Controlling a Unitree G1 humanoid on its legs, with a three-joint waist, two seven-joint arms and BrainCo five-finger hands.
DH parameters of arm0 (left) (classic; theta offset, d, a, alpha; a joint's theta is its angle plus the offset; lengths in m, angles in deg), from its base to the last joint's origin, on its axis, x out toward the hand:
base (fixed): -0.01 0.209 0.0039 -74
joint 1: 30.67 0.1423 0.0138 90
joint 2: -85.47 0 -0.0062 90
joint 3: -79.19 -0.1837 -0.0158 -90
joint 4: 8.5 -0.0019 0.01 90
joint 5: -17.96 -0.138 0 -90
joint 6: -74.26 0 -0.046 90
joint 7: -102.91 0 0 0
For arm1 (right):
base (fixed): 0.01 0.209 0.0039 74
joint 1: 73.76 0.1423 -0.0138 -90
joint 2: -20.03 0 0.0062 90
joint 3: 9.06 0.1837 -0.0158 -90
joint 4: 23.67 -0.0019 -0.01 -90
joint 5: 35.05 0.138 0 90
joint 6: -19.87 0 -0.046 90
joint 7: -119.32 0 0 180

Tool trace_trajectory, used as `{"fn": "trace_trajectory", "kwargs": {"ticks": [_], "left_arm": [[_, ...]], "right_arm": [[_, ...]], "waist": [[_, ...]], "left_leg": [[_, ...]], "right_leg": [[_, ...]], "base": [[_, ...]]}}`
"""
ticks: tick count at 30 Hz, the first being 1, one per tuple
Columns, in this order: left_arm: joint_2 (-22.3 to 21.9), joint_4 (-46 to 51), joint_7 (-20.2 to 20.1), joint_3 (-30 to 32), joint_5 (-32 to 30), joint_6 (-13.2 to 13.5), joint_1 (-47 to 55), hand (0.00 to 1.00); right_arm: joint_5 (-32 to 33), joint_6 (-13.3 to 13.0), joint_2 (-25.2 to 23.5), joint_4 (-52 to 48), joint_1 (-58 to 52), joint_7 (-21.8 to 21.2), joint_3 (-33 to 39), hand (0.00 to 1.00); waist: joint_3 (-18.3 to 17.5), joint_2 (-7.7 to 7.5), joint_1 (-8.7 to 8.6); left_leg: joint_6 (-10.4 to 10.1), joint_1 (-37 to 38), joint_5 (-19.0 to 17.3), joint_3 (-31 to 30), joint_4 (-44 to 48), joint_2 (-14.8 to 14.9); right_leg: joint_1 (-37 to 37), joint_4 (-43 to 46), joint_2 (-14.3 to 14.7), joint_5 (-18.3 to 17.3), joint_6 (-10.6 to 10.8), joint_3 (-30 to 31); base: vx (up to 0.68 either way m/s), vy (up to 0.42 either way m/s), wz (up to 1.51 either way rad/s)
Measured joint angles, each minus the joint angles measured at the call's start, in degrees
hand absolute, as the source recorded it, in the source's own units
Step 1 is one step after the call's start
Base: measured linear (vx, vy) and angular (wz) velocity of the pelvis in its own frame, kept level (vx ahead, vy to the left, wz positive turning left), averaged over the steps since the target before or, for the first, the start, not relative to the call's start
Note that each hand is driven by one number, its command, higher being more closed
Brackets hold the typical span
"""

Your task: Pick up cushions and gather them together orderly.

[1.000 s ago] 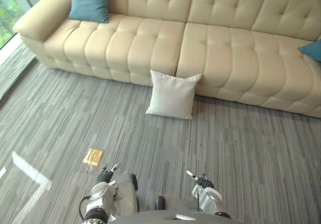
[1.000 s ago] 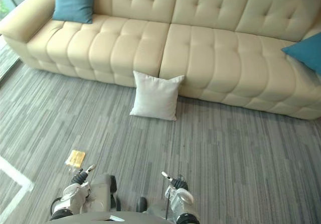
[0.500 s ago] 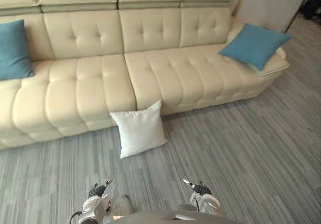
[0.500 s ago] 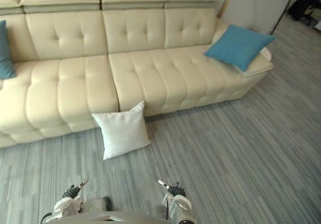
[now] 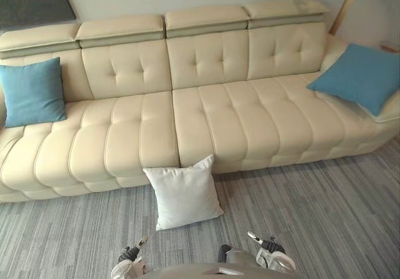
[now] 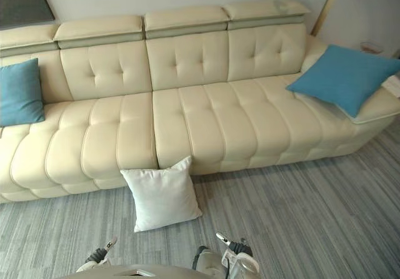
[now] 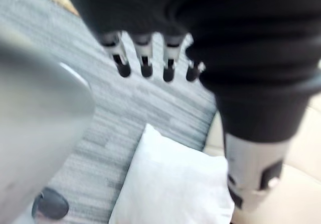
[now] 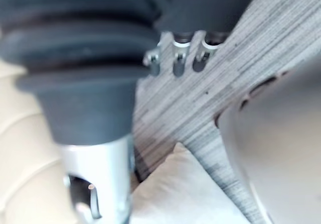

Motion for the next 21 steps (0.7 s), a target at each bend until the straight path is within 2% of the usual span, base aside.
{"fn": "trace_trajectory", "kwargs": {"ticks": [2,3,4,5,7,8,11,12,14,19,21], "left_arm": [[0.27,0.0,0.04,0.06,-0.01,-0.03,-0.6,0.0],[0.53,-0.03,0.05,0.02,-0.07,-0.05,-0.92,0.0],[0.61,-0.12,0.09,0.02,-0.1,-0.08,-1.22,0.0],[0.85,-0.31,0.08,0.16,-0.15,-0.09,-1.08,0.0],[2.16,-0.12,0.12,0.24,-0.04,0.08,-1.33,0.0],[2.33,-0.21,0.15,1.03,-0.06,0.05,-1.7,0.0],[2.37,-1.11,0.2,1.14,-0.23,0.04,-1.59,0.0],[2.39,-2.09,0.2,1.13,-0.27,0.04,-1.62,0.0],[2.51,-2.66,0.2,1.08,-0.33,0.04,-1.6,0.0],[2.59,-3.22,0.22,-0.54,-1.35,-0.02,-1.25,0.0],[2.63,-3.15,0.24,-1.17,-1.34,-0.01,-1.15,0.0]], "right_arm": [[0.15,0.27,-0.29,0.14,0.0,0.07,0.48,0.0],[0.34,0.32,-0.55,0.19,-0.08,0.08,0.68,0.0],[0.46,0.31,-0.76,0.1,-0.68,0.09,0.91,0.0],[0.55,0.29,-1.3,-0.14,-0.66,0.12,1.42,0.0],[0.55,0.33,-2.93,-0.22,0.19,0.1,1.22,0.0],[0.52,0.25,-3.53,-0.31,0.55,0.09,1.24,0.0],[0.45,0.23,-4.47,-0.46,1.34,-0.04,1.07,0.0],[0.37,-0.09,-5.11,-0.97,1.39,-0.06,1.06,0.0],[0.31,-0.21,-5.22,-1.25,1.36,-0.05,1.01,0.0],[0.01,-0.16,-5.22,-1.36,1.18,-0.04,1.11,0.0],[-0.03,-0.13,-5.2,-1.38,1.07,-0.04,1.09,0.0]], "waist": [[0.59,-0.71,0.04],[0.87,-1.14,0.01],[1.07,-1.33,-0.16],[1.08,-1.36,-0.29],[2.47,-4.17,-0.02],[2.88,-4.88,0.25],[2.71,-4.99,0.24],[2.43,-4.77,0.18],[1.89,-4.79,0.06],[1.22,-4.36,-0.16],[1.18,-4.29,-0.14]], "left_leg": [[1.21,-1.27,-0.76,5.38,-8.27,-0.06],[1.55,-1.26,-0.35,8.89,-15.84,-0.38],[2.87,-0.13,3.37,11.14,-23.43,-1.12],[5.13,1.42,5.57,11.71,-29.2,-2.69],[5.52,3.28,6.08,11.49,-33.23,-6.07],[5.59,4.04,6.1,11.58,-34.56,-7.28],[5.96,7.19,6.33,12.65,-37.92,-8.8],[6.16,9.84,6.83,13.47,-41.75,-9.66],[6.21,10.85,8.12,13.51,-44.47,-10.36],[6.22,15.62,14.12,13.15,-56.87,-12.53],[6.22,15.77,14.11,13.28,-56.91,-12.59]], "right_leg": [[2.34,-1.56,-0.76,0.08,0.58,-2.01],[3.58,-2.02,-1.33,0.0,0.97,-4.37],[4.32,-1.75,-1.66,-0.66,2.04,-5.69],[4.5,-1.05,-2.04,-2.07,3.79,-6.06],[4.71,-0.76,-4.4,-2.25,3.87,-5.6],[4.79,-0.38,-5.38,-2.17,3.8,-5.44],[5.44,-0.09,-6.14,-0.66,3.69,-3.23],[5.86,-0.62,-6.35,0.5,3.9,-2.13],[5.79,-1.11,-6.5,1.14,4.04,-1.89],[5.89,-2.44,-6.33,2.04,4.12,-1.26],[5.92,-2.4,-6.41,2.05,4.12,-1.06]], "base": [[0.26,0.06,0.42],[0.25,0.086,0.69],[0.35,0.152,0.88],[0.26,0.151,0.75],[0.23,0.181,0.51],[0.18,0.158,0.22],[0.1,0.099,-0.17],[0.06,0.074,-0.27],[0.03,0.059,-0.14],[-0.03,0.033,0.01],[-0.07,-0.006,-0.03]]}}
